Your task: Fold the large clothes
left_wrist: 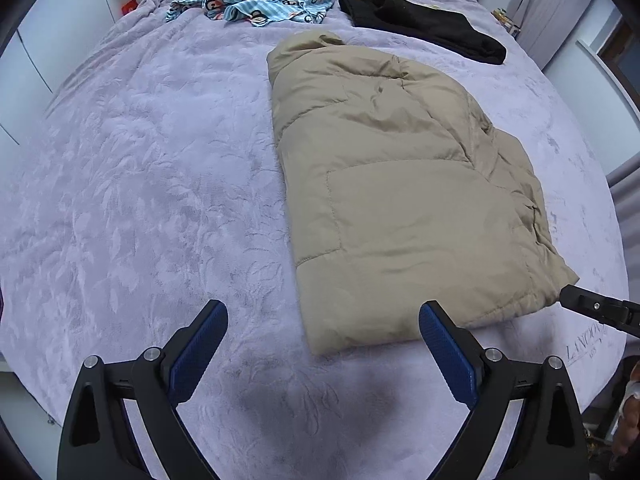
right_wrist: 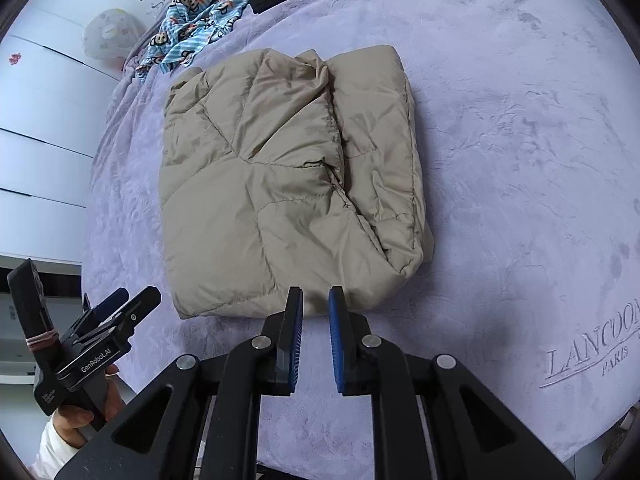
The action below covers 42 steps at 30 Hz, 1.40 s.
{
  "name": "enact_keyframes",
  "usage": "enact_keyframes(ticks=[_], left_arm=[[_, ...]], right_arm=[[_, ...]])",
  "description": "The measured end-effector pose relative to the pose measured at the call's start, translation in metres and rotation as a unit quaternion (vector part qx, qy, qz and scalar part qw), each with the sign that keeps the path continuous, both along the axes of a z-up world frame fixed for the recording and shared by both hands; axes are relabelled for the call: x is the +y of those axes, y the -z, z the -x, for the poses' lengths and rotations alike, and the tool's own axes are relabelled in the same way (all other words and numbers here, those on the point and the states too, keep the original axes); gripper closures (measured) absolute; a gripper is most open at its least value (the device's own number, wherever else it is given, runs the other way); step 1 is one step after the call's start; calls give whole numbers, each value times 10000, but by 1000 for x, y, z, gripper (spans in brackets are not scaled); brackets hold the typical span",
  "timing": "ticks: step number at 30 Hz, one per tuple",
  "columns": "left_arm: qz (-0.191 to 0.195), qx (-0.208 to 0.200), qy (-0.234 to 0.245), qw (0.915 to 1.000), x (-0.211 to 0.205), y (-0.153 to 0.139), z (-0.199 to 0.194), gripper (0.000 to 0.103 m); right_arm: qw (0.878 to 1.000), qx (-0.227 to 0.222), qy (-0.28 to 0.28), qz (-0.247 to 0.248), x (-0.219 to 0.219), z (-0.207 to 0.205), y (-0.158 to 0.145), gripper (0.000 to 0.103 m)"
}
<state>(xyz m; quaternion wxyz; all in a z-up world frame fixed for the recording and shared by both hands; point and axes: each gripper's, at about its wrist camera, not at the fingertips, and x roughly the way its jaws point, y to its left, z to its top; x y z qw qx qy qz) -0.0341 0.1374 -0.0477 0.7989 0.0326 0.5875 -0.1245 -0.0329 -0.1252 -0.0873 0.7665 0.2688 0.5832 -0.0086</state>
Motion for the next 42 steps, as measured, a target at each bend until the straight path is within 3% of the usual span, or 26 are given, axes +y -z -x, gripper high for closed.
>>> enact_keyframes(ticks=[15, 18, 22, 26, 31, 39, 41, 42], left_arm=[[-80, -31, 228, 9997, 1, -8, 11, 0], [-129, -38, 242, 9996, 1, -9, 13, 0], [-223, -116, 172, 9995, 1, -11, 14, 0], [-185, -173, 90, 9996, 3, -17, 17, 0], [-300, -251, -80, 9992, 1, -24, 23, 0], [-406, -458, -282, 9977, -9, -54, 42, 0], [-418, -555, -322, 9971, -11, -63, 47, 0], [-424, -603, -345, 9967, -12, -68, 49, 0]], right_arm=[[9997, -69, 204, 105, 11, 17, -11, 87], [9997, -65, 188, 139, 13, 19, -13, 78], [9995, -131, 143, 259, 16, 19, -19, 52], [9985, -241, 19, 489, 19, 19, -24, 44], [9968, -366, -34, 712, 18, 23, -32, 23], [9921, -543, -177, 1120, 12, 33, -54, 17], [9892, -655, -218, 1293, 12, 35, -62, 12], [9874, -758, -231, 1371, 12, 37, -67, 1]])
